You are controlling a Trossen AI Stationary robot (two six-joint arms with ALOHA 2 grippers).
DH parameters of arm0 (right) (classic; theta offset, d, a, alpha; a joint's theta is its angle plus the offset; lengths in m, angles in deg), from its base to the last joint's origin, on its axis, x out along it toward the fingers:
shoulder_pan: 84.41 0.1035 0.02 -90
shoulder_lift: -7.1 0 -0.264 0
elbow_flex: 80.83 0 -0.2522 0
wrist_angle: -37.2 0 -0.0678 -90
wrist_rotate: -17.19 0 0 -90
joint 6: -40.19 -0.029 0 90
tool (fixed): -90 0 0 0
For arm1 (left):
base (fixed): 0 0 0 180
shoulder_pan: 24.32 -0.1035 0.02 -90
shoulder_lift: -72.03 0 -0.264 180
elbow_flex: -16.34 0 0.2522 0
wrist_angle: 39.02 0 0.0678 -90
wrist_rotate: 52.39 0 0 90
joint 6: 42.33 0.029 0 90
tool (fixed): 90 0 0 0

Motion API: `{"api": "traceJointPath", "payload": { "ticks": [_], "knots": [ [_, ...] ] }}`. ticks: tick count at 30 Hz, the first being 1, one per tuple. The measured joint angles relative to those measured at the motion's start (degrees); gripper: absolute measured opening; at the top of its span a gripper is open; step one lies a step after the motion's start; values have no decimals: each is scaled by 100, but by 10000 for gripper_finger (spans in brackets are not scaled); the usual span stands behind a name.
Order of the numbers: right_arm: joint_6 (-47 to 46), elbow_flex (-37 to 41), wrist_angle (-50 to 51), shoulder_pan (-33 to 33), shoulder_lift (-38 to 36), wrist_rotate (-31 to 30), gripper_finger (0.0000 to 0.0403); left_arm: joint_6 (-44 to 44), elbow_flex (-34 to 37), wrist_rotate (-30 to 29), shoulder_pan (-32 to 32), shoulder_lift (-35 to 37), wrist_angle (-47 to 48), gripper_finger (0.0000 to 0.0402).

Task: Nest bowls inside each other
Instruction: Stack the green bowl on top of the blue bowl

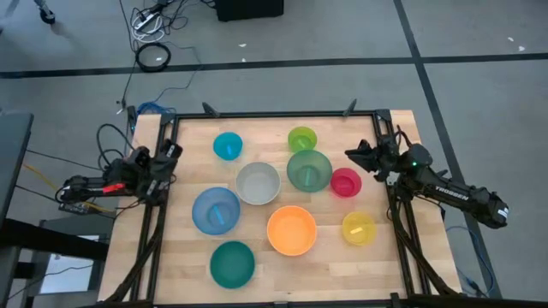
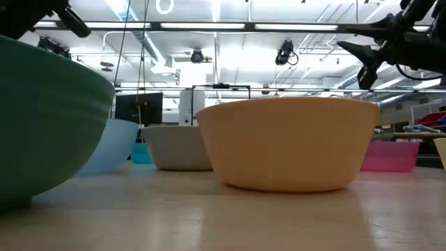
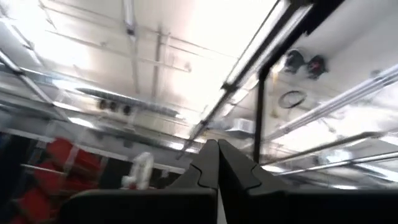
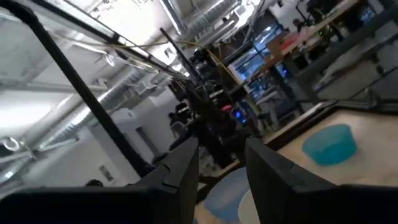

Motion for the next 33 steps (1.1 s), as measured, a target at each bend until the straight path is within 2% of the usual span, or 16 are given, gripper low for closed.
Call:
{"api": "traceJointPath", "payload": {
  "ticks": [10, 17, 20, 24, 28, 30, 33],
  "knots": [
    [1023, 1, -16, -4, 0, -66, 121, 42, 2, 47, 0, -2, -37, 8],
    [932, -4, -241, -12, 0, -147, 121, 504, 2, -435, 0, -1, -37, 8],
    [1254, -155, -175, -13, 24, -234, 121, 996, -31, -501, 0, -26, 149, 8],
    [1929, -793, 553, 11, 232, -264, 121, 1193, -470, -809, 0, -297, 1208, 8],
    [2911, -1926, 2315, 251, 768, -525, 121, 1078, -1257, -933, 0, -1038, 2539, 16],
    [3321, -2590, 3318, 474, 1159, -808, 121, 1051, -1797, -1033, 0, -1497, 3420, 25],
    [3709, -3611, 4766, 927, 1810, -1363, 121, 859, -2883, -1363, 0, -2289, 5438, 36]
  ]
}}
